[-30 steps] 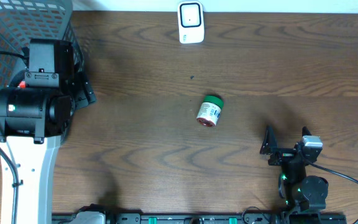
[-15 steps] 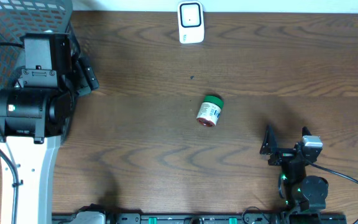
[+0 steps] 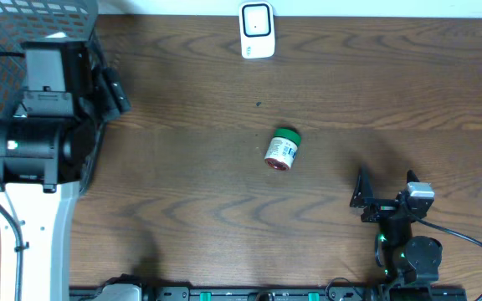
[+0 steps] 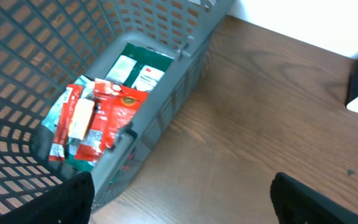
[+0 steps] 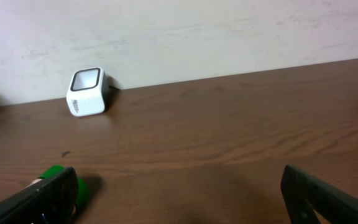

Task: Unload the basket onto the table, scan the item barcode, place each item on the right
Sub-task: 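Reach into the basket and grasp the white Kleenex pack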

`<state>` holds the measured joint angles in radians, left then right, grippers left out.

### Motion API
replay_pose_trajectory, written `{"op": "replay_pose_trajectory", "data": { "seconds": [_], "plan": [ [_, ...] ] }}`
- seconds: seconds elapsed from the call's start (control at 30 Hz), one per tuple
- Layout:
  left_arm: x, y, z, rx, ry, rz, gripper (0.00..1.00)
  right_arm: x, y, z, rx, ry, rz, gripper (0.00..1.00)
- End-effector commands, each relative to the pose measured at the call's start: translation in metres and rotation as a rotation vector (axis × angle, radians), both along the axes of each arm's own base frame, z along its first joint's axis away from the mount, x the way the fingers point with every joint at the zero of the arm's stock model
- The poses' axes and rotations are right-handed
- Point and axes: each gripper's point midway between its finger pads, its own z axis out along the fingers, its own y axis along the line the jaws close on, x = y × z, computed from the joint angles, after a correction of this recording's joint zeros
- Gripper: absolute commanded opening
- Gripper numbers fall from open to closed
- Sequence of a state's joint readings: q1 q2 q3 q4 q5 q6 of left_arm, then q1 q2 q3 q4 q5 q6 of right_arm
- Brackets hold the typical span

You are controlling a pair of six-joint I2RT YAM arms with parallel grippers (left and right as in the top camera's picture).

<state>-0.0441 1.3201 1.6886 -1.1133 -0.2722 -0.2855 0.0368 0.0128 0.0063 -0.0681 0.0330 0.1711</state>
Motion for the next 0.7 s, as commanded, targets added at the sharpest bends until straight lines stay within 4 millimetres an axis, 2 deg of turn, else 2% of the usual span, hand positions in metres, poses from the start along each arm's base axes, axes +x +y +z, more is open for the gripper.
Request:
{"op": "replay_pose_trajectory", "data": {
  "seconds": [0.0,0.23,0.33,0.43,0.67],
  "plan": [
    [-0.004,0.022,0.032,0.01,-0.078,0.058,0.85,0.0,-0.002,0.0,-0.011,0.0,-0.005,0.99],
    [-0.021,0.079,0.06,0.043,-0.128,0.221,0.85,0.0,-0.002,-0.001,-0.011,0.001,-0.005,0.99],
    [-0.027,0.106,0.063,0.05,-0.131,0.301,0.85,0.0,-0.002,0.0,-0.011,0.0,-0.005,0.99],
    [-0.027,0.122,0.052,0.024,-0.099,0.338,0.85,0.0,-0.002,0.0,-0.011,0.0,-0.005,0.99],
    [-0.017,0.157,0.001,-0.021,0.067,0.417,0.9,0.0,-0.002,0.0,-0.011,0.0,-0.005,0.99]
  ]
}}
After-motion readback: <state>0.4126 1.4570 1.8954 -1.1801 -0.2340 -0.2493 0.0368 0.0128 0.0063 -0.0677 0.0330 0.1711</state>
